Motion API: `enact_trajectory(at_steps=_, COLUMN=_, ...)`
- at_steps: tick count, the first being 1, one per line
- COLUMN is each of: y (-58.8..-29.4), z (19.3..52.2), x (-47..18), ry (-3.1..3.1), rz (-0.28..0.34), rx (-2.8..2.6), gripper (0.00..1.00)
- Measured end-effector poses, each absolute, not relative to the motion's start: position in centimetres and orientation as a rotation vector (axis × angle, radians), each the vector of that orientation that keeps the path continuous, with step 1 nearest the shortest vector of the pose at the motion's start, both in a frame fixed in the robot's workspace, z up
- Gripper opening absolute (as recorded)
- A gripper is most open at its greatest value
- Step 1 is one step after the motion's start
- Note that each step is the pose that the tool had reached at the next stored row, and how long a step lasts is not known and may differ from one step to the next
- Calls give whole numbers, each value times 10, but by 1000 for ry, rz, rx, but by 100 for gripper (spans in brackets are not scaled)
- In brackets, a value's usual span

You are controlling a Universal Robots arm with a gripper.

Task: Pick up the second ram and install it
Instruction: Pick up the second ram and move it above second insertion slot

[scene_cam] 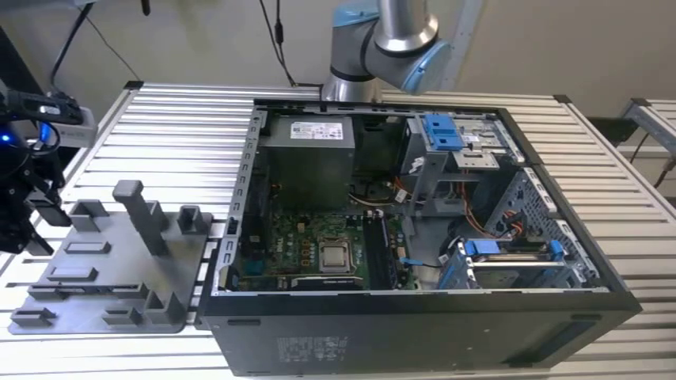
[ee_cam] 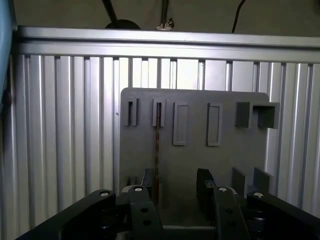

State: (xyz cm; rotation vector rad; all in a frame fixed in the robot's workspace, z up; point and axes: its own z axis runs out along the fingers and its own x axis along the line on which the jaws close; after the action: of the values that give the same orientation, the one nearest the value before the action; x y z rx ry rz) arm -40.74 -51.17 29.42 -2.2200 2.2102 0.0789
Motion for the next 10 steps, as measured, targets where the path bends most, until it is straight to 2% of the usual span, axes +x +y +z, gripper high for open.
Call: enact_trajectory(at_steps=10, y=-512, z=286, x=-407, ry=2212, rz=76, rx=-2221, gripper=48)
